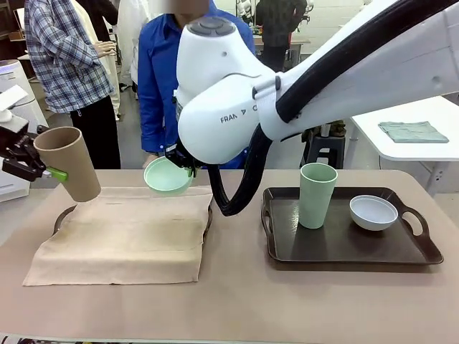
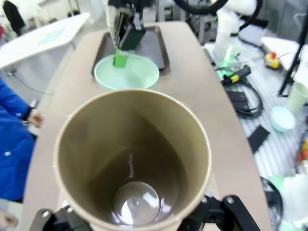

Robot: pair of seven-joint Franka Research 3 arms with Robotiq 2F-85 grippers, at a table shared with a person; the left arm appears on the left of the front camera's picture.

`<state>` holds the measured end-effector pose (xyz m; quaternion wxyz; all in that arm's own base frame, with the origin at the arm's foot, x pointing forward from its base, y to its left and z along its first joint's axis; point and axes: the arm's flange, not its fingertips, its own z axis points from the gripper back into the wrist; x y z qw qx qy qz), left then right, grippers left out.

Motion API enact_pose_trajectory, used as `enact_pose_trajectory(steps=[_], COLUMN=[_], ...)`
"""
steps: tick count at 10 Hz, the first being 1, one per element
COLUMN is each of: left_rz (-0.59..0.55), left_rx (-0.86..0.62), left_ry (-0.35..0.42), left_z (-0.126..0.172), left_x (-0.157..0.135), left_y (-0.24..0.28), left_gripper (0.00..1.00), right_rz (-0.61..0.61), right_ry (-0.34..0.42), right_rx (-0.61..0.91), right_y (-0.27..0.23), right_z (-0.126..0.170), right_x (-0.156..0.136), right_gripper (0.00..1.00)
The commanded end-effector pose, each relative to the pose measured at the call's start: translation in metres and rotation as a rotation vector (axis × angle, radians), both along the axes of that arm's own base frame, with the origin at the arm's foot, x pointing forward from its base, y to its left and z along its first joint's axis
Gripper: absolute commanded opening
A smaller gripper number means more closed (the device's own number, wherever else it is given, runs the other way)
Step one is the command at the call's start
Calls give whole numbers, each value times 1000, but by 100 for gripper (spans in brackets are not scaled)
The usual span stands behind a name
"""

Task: Set up a tray with a mat and arrange the tableware.
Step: Place the Picnic Bowl and Reusable plastic cup back onto the Handle tray in front of the human's position.

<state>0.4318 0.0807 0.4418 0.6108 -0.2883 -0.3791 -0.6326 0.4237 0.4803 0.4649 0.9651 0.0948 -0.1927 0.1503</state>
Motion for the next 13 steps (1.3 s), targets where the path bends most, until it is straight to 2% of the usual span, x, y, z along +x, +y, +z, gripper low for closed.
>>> enact_pose_trajectory(steps=[1,2,4,6,7,8,11,13], left_rz=[7,8,-38,-66,-62,-63,-47,-33], left_rx=[-10,-30,-79,-100,-105,-91,-66,-92], left_ry=[28,50,7,-29,-24,17,5,33], left_z=[-18,-30,-41,-57,-63,-62,-60,-74], left_x=[18,28,38,45,48,49,43,50], left_y=[-1,0,1,0,0,0,-3,-3], left_gripper=[87,87,87,87,87,87,87,87], right_rz=[18,20,13,20,11,16,2,8], right_ry=[10,38,101,113,123,132,120,156], right_rx=[4,5,11,37,51,43,14,35], right_y=[10,10,10,12,11,10,9,7], right_z=[-15,-28,-52,-69,-74,-71,-75,-85], right_x=[13,21,32,40,42,40,39,44], right_gripper=[4,4,4,4,4,4,4,4])
